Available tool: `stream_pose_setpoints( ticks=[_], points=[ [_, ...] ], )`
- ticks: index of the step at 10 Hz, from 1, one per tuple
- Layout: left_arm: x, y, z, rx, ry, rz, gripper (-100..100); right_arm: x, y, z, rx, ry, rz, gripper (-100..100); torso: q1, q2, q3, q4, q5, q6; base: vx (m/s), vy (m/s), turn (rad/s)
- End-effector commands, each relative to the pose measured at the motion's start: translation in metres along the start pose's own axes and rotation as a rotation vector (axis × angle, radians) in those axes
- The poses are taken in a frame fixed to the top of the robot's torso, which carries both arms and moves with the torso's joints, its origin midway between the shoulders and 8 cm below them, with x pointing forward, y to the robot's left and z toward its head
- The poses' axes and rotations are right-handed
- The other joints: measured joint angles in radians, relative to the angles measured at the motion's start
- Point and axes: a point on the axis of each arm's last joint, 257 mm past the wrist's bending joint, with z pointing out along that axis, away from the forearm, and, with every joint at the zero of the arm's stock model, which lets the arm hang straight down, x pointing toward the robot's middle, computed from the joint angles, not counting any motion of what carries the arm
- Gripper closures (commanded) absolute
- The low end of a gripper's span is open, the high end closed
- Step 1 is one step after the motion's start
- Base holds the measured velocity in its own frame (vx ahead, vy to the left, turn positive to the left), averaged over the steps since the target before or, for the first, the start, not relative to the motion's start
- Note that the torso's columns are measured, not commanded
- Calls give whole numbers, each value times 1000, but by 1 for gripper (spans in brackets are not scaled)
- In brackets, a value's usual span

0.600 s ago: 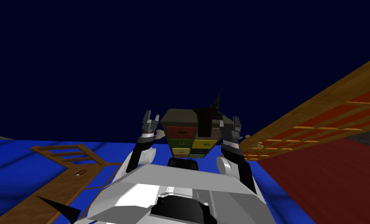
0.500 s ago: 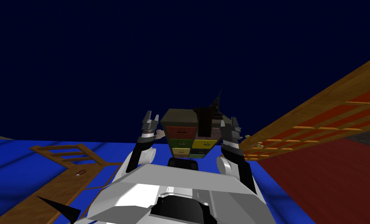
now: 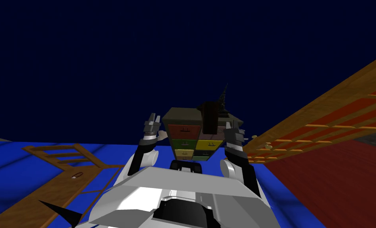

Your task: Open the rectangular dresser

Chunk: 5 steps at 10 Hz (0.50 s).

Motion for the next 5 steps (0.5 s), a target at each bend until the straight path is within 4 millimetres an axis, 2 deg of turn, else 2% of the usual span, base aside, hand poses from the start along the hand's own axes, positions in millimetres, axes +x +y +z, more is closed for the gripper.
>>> stream_pose_setpoints(
  ticks=[1,3,4,5],
  points=[
    [0,-2,1,5,0,0,0,0,0,0,0,0,0,0,1,74,-148,74,0,0,0,0,0],
    [1,-13,5,38,2,-3,0,0,0,0,0,0,0,0,3,217,-444,215,4,1,0,4,6],
    [1,-13,5,37,2,-2,0,3,-3,0,9,31,-37,-100,2,292,-592,293,1,0,-1,-4,20],
    [1,-13,5,39,2,-3,0,4,-6,-1,17,54,-72,-100,1,325,-660,323,-3,-2,-14,6,33]
  ],
)
